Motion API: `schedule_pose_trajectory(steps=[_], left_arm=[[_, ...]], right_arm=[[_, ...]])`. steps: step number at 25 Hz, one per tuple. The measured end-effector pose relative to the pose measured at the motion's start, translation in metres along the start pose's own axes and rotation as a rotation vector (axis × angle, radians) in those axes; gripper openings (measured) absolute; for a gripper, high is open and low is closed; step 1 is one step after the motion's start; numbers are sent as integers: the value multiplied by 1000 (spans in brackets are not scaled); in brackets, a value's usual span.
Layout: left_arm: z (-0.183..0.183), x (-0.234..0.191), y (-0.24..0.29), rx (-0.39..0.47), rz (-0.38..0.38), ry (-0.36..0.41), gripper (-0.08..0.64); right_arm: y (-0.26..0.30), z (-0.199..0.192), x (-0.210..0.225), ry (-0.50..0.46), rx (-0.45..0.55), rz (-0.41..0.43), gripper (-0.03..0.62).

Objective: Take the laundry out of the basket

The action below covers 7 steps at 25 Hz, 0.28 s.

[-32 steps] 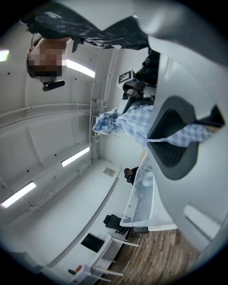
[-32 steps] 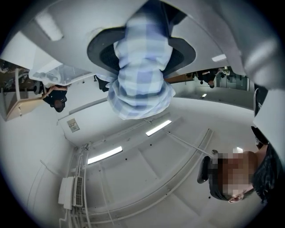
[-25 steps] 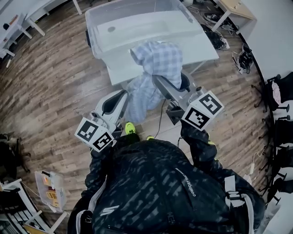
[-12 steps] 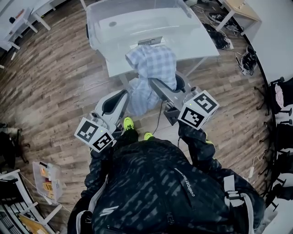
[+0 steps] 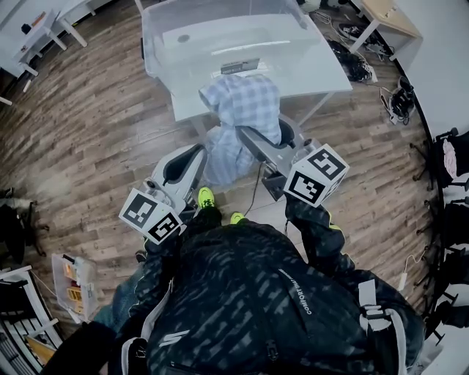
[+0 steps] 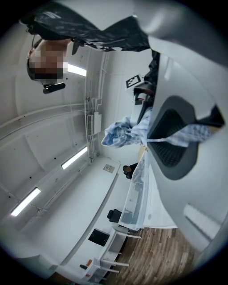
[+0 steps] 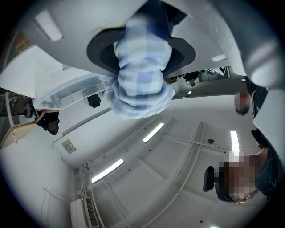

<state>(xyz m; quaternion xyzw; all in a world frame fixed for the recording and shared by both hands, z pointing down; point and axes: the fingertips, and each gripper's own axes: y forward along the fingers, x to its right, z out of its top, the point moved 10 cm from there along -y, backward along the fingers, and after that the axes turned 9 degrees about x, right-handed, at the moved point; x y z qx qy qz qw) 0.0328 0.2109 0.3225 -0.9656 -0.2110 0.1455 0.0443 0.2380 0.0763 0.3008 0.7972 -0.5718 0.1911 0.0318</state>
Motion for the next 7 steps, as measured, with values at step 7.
schedule_pose_trajectory(steps=[7], left_arm=[[-8, 1, -3, 2, 3, 6, 12]], right_arm=[[-2, -7, 1, -5, -2, 10, 210]])
